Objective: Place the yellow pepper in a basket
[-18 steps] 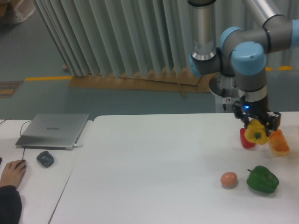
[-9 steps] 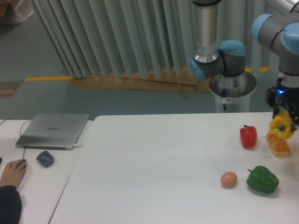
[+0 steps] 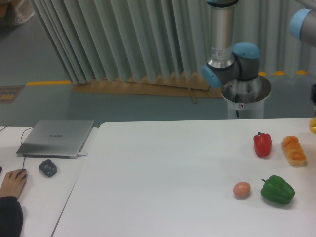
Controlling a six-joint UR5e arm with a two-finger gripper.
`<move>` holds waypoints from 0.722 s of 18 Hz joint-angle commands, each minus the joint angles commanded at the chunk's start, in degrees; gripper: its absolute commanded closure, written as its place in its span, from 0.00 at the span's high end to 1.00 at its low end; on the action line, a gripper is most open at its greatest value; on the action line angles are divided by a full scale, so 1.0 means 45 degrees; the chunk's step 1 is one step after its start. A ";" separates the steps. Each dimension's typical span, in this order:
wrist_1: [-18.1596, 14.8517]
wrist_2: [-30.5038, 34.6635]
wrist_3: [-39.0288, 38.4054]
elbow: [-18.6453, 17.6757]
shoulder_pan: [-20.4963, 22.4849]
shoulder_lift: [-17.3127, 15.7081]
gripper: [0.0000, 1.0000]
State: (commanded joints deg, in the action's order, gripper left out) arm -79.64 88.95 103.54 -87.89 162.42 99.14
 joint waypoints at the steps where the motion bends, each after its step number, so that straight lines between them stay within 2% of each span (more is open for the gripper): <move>1: 0.0080 0.0019 0.0000 0.0000 0.0059 0.0058 0.52; 3: 0.0236 0.0000 -0.0195 0.0058 0.0156 0.0409 0.52; 6: 0.1074 0.0020 -0.0176 -0.0039 0.0254 0.0878 0.52; 13: 0.2326 0.0078 -0.0039 0.0039 0.0703 0.2187 0.52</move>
State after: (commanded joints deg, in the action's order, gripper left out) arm -69.17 89.30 103.36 -87.71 165.58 108.98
